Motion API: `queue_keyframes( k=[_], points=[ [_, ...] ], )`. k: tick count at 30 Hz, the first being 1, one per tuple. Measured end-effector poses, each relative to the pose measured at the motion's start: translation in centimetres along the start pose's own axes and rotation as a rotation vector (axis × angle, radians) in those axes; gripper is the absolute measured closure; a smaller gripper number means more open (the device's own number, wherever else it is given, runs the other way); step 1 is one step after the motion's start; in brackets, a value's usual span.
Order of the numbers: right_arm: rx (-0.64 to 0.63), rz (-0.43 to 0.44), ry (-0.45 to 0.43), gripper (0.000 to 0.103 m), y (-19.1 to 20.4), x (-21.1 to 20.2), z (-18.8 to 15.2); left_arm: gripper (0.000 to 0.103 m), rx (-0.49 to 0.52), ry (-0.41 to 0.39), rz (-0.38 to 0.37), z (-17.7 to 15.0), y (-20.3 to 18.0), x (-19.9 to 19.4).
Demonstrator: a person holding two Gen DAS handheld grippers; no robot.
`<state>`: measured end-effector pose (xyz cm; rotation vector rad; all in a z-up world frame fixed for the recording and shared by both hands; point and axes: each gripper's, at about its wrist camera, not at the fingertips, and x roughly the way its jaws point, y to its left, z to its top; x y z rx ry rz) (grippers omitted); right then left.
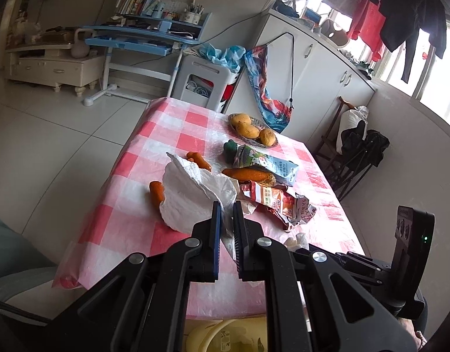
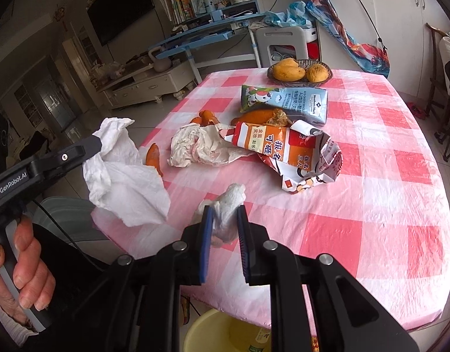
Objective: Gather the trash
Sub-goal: 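Grasp the white plastic bag with the left gripper while the right gripper holds the tissue, then lower the tissue and bag over the yellow basin and open both grippers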
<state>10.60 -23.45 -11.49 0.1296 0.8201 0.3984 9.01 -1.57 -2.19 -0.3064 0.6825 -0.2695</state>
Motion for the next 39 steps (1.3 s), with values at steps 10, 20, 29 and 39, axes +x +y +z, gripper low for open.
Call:
queue_keyframes(
  k=[10, 20, 29, 39],
  points=[
    [-0.068, 0.001, 0.027, 0.085, 1.5, -2.9, -2.3, 0.094, 0.117, 0.04, -0.115, -2.2, -3.6, -2.1],
    [-0.066, -0.053, 0.236, 0.067, 1.5, -4.0, -9.8, 0.094, 0.19, 0.162, -0.18, -6.9, -6.0, -3.0],
    [0.174, -0.182, 0.02, 0.039, -3.1, -8.1, -8.8, 0.093, 0.311, 0.364, -0.198, -12.4, -8.5, -2.0],
    [0.217, -0.244, -0.158, 0.026, -3.9, -10.8, -7.8, 0.055, 0.426, 0.381, -0.187, -14.3, -10.2, -3.3]
  ],
)
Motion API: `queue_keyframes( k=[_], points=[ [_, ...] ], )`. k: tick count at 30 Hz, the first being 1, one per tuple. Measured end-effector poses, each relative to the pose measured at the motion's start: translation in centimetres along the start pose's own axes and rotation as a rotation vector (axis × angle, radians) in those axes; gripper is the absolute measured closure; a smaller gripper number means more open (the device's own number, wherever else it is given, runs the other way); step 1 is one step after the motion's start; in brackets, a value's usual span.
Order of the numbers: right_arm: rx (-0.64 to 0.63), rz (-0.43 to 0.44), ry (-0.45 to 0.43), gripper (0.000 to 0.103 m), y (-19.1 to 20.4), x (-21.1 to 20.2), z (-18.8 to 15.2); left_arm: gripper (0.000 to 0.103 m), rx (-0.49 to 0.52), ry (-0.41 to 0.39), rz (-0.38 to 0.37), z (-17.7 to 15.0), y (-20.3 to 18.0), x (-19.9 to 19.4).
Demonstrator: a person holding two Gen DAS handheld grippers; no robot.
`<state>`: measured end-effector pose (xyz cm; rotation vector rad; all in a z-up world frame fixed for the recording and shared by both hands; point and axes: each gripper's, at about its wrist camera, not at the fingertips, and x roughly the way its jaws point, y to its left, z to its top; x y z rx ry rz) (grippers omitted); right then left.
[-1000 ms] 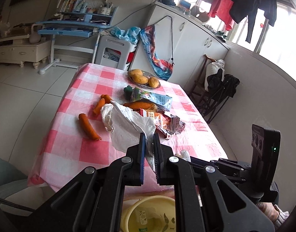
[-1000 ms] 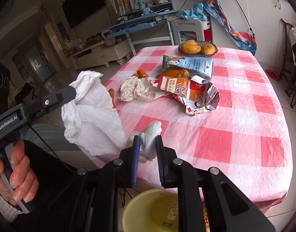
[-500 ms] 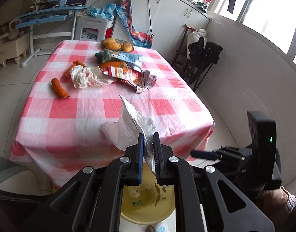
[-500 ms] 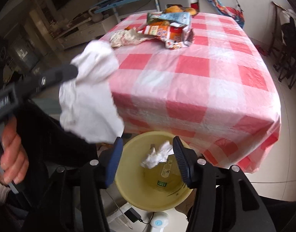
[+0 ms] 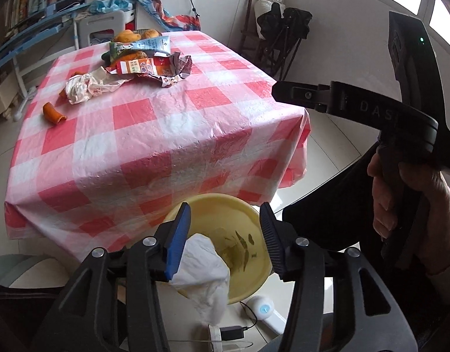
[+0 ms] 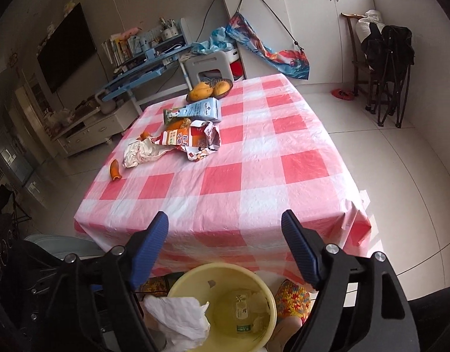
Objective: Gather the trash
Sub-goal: 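Lower the tissue and bag over the yellow basin and open both grippers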
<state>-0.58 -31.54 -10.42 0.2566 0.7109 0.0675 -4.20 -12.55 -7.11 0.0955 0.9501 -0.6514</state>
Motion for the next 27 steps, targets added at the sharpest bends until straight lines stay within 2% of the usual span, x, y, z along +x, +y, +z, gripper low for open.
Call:
queue_keyframes(
  k=[3, 9, 12, 19, 27],
  points=[
    [-0.032, -0.02, -0.001, 0.025, 0.5, 0.0, -0.2, 0.05, -0.036, -0.041, 0.05, 0.0, 0.8, -0.8],
    [-0.205, -0.09, -0.039, 0.021, 3.4, -0.5, -1.0, 0.031, -0.169, -0.198, 0.259, 0.5, 3.8, -3.4],
    [-0.278, -0.12, -0.054, 0.02, 4.6, -0.4, -1.3, 0.027, -0.237, -0.249, 0.335, 0.7, 5.4, -4.4],
    [-0.343, -0.145, -0.082, 0.013, 5.9, -0.5, -1.5, 0.019, -0.336, -0.271, 0.425, 0.5, 7.7, -4.8],
    [-0.379, -0.136, -0.084, 0.011, 7.5, 0.1, -1.8, 0.018, -0.354, -0.252, 0.464, 0.4, 8.2, -3.9]
  ],
)
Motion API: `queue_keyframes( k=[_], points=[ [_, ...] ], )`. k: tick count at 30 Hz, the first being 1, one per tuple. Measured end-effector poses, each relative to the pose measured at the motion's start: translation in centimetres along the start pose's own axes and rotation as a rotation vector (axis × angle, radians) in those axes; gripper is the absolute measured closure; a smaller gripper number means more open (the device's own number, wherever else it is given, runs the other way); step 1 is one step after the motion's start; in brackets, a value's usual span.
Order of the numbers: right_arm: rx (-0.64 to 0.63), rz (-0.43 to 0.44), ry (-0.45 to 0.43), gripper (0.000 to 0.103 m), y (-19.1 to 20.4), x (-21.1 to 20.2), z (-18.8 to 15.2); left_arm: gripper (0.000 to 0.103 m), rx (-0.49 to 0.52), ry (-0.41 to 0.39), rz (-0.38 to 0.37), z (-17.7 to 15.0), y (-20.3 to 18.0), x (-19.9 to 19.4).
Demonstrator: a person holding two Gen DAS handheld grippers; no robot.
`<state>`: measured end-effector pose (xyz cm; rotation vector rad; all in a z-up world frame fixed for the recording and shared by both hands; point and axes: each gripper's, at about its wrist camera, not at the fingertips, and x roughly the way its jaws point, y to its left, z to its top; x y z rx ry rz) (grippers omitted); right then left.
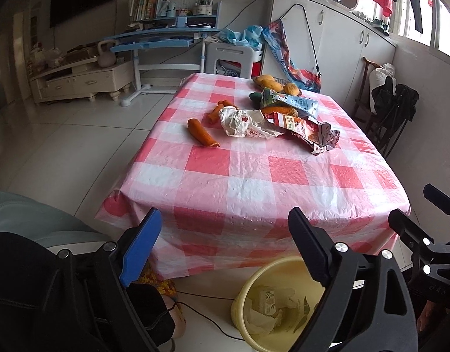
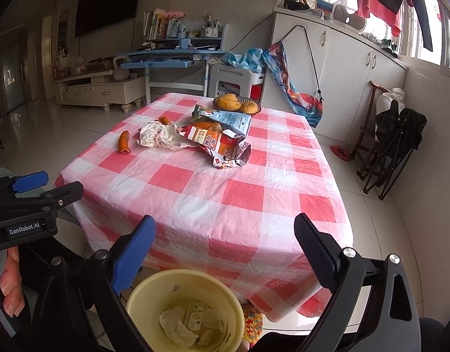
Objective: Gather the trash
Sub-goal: 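Lower the tissue and bag over the yellow basin and open both grippers, then move the right gripper to the crumpled white bag near the sweet potatoes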
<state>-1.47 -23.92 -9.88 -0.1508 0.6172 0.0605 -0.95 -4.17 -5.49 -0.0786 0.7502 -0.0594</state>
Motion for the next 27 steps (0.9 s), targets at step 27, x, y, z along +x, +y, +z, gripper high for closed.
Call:
queue_keyframes(
  k=[27],
  points=[
    [-0.041, 0.061, 0.055, 0.01, 2.6, 3.3, 0.8, 0.018, -0.054, 0.048, 0.034, 2.2, 1.4, 3.3]
  ],
)
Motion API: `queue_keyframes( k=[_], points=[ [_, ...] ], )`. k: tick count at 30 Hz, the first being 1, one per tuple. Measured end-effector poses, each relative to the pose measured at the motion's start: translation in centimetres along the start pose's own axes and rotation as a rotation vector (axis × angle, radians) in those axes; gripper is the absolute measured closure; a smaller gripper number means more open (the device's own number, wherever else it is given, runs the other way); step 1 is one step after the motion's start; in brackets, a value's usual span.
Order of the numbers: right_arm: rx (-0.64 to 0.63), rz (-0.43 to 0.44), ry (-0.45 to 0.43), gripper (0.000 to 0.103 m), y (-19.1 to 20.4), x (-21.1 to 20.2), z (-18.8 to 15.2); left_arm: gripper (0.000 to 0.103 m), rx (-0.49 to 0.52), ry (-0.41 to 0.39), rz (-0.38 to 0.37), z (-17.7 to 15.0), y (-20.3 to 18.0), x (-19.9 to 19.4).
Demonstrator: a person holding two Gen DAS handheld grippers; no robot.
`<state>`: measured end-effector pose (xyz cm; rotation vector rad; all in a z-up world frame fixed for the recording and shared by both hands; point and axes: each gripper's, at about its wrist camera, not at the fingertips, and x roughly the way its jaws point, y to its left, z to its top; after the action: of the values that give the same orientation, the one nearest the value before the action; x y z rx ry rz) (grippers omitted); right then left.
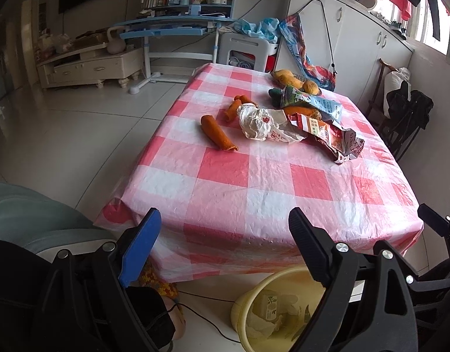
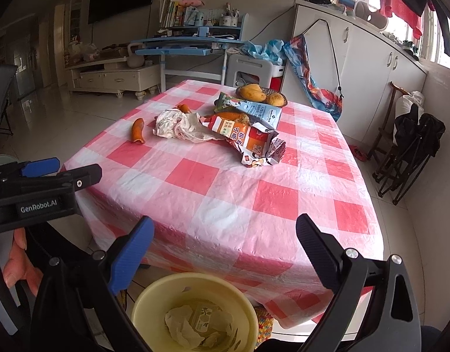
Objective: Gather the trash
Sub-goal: 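Move the right gripper to the crumpled white bag near the sweet potatoes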
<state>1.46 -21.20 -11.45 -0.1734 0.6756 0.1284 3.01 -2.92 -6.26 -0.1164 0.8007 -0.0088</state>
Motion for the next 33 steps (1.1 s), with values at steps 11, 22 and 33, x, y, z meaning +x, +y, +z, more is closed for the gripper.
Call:
queue_keyframes(
  k=[11, 22, 33],
  points=[
    [0.033, 0.045, 0.025, 0.01, 0.0, 0.7, 0.2, 0.018, -0.016, 0.041, 0.066, 5.8, 0.6, 3.9],
    [0.07, 0.106, 0.014, 0.01, -0.2, 1.7, 1.1, 0.018, -0.103, 0.096, 0.153, 9.5, 1.6, 11.1],
    [0.072, 0.145, 0.0, 0.01, -0.1, 3.3, 2.3, 0.066, -0.05, 0.136, 0.117, 10.0, 1.3, 14.1]
  ],
)
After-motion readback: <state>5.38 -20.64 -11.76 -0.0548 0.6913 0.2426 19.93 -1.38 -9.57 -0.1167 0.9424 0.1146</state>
